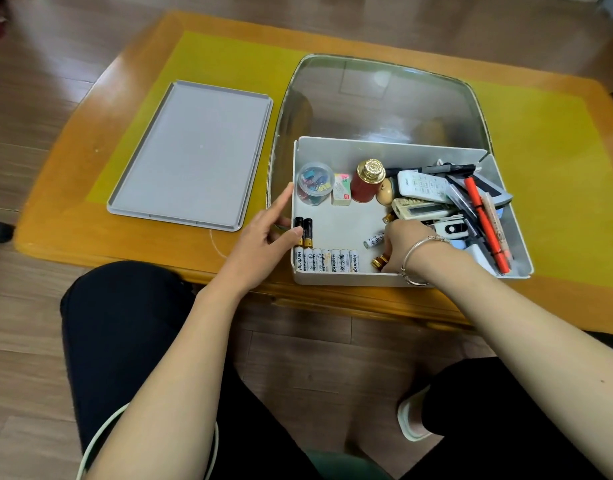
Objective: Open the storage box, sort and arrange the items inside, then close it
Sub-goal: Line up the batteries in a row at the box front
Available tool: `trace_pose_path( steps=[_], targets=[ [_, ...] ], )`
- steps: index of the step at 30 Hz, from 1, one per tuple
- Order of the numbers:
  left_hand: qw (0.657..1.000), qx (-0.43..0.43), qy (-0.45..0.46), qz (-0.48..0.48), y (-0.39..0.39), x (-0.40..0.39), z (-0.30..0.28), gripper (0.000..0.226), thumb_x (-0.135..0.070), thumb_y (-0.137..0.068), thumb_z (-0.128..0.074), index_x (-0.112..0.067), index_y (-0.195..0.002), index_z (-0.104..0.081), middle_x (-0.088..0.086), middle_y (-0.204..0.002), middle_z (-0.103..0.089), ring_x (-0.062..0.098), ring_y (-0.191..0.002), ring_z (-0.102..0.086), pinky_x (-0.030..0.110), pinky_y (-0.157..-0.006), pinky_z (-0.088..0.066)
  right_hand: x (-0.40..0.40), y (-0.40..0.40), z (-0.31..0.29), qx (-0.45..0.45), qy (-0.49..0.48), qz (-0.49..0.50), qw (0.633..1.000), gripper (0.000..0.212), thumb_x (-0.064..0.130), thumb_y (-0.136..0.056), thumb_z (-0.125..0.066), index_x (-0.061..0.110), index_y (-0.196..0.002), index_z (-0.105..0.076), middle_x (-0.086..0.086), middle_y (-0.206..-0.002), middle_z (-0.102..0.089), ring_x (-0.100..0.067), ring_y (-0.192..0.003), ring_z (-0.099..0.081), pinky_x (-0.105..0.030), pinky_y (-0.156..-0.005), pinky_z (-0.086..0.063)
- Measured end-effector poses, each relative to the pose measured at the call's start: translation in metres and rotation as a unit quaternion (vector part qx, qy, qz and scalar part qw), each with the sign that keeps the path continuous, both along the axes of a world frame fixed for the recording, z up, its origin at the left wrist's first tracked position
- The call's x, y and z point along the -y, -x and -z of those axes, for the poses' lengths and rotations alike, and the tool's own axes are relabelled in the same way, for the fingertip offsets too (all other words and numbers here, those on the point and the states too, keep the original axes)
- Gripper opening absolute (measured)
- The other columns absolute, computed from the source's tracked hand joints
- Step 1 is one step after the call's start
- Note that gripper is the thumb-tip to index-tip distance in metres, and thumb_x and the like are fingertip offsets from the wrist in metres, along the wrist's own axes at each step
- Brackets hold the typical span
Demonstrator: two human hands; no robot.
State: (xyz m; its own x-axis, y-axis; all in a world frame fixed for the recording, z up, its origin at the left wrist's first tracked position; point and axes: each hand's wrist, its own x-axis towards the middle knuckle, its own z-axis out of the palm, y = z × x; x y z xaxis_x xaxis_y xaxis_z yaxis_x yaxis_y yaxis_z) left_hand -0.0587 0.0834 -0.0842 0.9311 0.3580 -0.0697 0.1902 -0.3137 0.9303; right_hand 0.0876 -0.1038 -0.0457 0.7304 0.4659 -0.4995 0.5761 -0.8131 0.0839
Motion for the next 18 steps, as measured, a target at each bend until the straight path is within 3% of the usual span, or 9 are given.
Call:
trace_pose_path(
  steps=[5,8,13,18],
  targets=[
    [1.0,0.0,-0.004,-0.002,0.0002,0.0007,-0.0011,0.063,-0.038,-0.095,-0.053,-0.059,-0.142,-0.017,0.002,-0.125,-0.051,0.023,-0.107,-0.055,0.04,-0.091,-0.052,0.0026,-0.0033,0.0048,-0.009,0.0,0.011,1.0,0.034,0.036,-0.072,-0.071,0.013,-0.063,-0.047,-0.003,-0.064,-0.047,-0.025,-0.067,-0.05,-0.026,-0.061,-0.04],
    [1.0,0.0,-0.004,-0.002,0.0007,0.0016,-0.0015,0.064,-0.037,-0.095,-0.054,-0.058,-0.143,-0.017,0.002,-0.127,-0.05,0.024,-0.107,-0.055,0.041,-0.091,-0.052,0.002,-0.0024,0.0068,-0.02,-0.01,0.018,1.0,0.037,0.033,-0.072,-0.071,0.016,-0.056,-0.044,-0.001,-0.058,-0.043,-0.026,-0.066,-0.05,-0.025,-0.061,-0.039],
    [1.0,0.0,0.001,-0.002,0.0002,0.0006,-0.0019,0.064,-0.037,-0.095,-0.054,-0.058,-0.143,-0.018,0.003,-0.128,-0.05,0.025,-0.108,-0.055,0.042,-0.091,-0.052,0.001,-0.0019,0.0066,-0.027,-0.034,-0.007,0.999,0.026,0.035,-0.07,-0.072,0.014,-0.067,-0.057,0.0,-0.063,-0.05,-0.024,-0.068,-0.051,-0.025,-0.062,-0.041],
    [1.0,0.004,0.004,-0.002,-0.0001,0.0005,0.0002,0.064,-0.035,-0.095,-0.054,-0.057,-0.143,-0.018,0.002,-0.125,-0.051,0.023,-0.106,-0.055,0.035,-0.089,-0.053,-0.0001,-0.0021,0.005,-0.025,-0.071,-0.007,0.997,0.026,0.031,-0.067,-0.071,0.007,-0.078,-0.069,-0.005,-0.065,-0.057,-0.024,-0.066,-0.053,-0.027,-0.062,-0.046]
  ],
)
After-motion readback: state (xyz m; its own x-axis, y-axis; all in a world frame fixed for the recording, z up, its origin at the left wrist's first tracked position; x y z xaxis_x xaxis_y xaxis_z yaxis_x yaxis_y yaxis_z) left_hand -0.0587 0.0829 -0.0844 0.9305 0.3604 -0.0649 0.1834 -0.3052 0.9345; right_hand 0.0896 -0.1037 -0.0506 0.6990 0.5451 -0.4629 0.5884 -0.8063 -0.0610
